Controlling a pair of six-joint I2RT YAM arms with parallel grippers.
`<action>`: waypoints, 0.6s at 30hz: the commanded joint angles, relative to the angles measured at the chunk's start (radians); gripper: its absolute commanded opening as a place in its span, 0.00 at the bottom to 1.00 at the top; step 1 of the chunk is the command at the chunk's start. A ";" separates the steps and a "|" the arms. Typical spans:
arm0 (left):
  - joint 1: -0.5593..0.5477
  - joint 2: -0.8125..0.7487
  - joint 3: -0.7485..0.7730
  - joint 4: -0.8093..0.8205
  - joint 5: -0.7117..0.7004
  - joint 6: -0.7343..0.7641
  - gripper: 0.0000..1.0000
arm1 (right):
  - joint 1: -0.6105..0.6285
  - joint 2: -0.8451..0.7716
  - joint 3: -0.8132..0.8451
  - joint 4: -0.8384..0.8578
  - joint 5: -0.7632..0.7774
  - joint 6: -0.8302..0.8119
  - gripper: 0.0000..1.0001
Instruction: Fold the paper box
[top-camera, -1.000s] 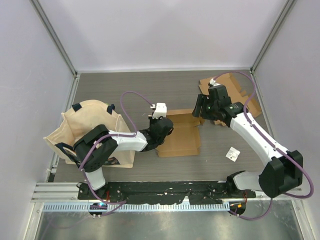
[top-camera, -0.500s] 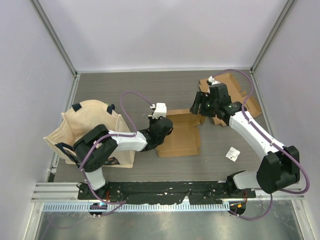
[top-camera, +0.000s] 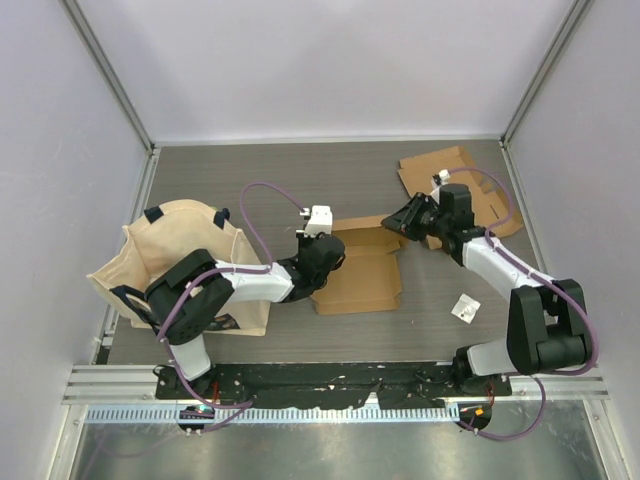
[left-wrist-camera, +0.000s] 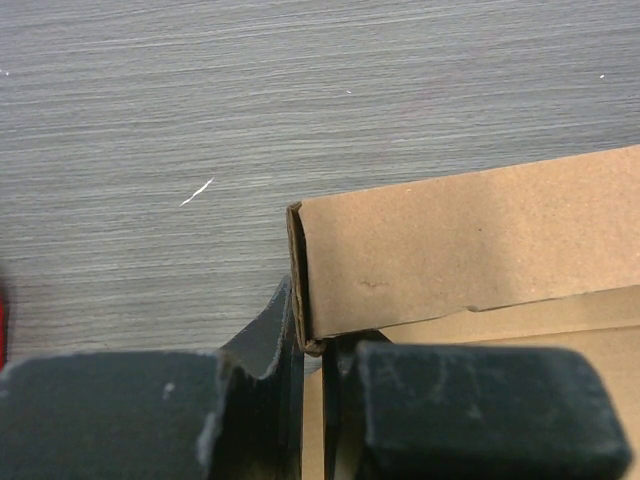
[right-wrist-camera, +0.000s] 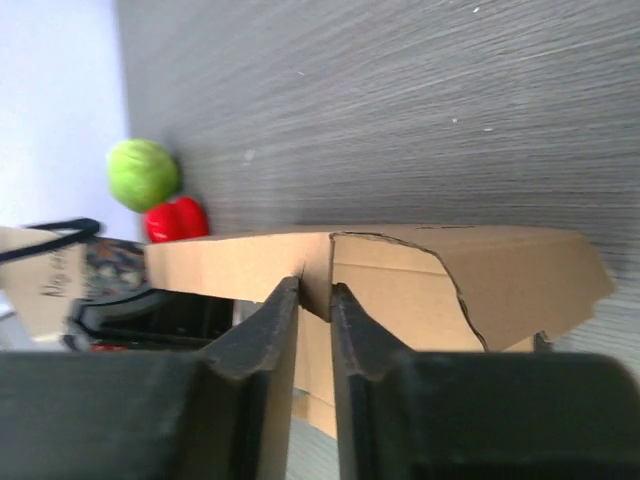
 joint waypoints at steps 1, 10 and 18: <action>0.003 -0.037 -0.009 -0.026 -0.003 0.032 0.00 | -0.052 -0.014 -0.129 0.422 -0.175 0.252 0.15; 0.001 -0.041 -0.009 -0.043 -0.006 0.011 0.00 | -0.054 -0.121 -0.053 -0.061 0.139 -0.044 0.62; 0.001 -0.028 -0.002 -0.049 0.012 -0.005 0.00 | 0.118 -0.353 -0.283 -0.061 0.578 -0.033 0.36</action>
